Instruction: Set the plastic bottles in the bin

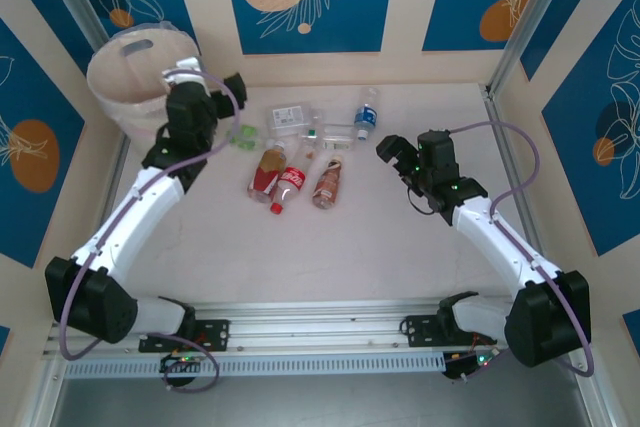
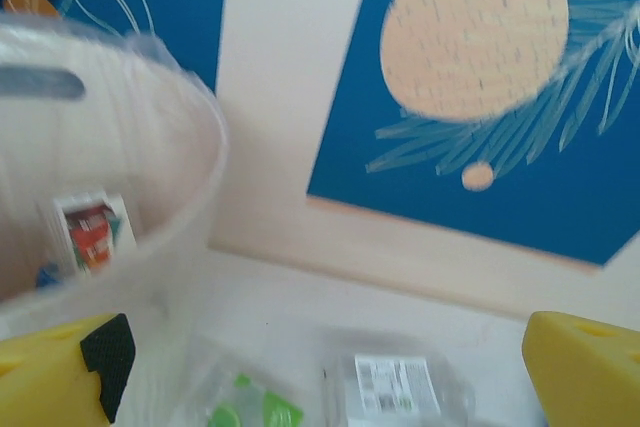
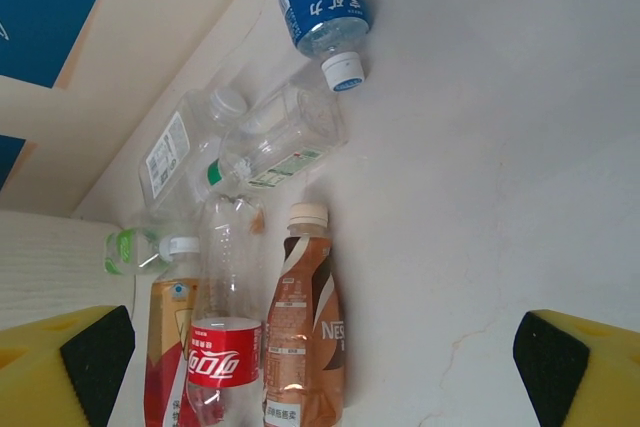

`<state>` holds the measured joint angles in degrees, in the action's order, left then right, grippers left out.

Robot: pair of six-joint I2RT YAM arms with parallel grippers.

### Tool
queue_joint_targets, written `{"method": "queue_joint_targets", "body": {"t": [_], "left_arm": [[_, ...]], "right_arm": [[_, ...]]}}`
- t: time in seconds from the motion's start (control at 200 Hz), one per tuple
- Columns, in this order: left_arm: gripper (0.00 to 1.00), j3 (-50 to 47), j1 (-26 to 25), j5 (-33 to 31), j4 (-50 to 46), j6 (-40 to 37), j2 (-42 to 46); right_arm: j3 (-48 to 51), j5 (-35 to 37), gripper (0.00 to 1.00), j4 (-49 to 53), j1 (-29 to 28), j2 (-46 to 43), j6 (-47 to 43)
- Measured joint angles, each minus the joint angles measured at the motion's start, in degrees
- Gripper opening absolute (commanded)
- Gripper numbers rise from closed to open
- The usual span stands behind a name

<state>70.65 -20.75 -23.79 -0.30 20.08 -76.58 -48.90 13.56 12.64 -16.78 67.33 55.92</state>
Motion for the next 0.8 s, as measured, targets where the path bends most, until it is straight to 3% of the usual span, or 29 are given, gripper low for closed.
{"method": "queue_joint_targets", "body": {"t": [0.26,0.475,0.795], "left_arm": [[1.0,-4.9,-7.0,-3.2,-5.7,-1.1,0.2],[1.0,-6.4,-7.3,5.1,-12.0,-2.7,-1.1],[1.0,3.7,-7.4,13.8,-26.6,-6.3,-19.7]], "right_arm": [[2.4,-0.5,1.0,-1.5,0.0,-2.0,-2.0],[4.7,-1.8,0.99,-4.1,0.0,-3.6,-3.8],[4.7,-2.4,1.0,-5.8,0.0,-4.1,-4.3]]}}
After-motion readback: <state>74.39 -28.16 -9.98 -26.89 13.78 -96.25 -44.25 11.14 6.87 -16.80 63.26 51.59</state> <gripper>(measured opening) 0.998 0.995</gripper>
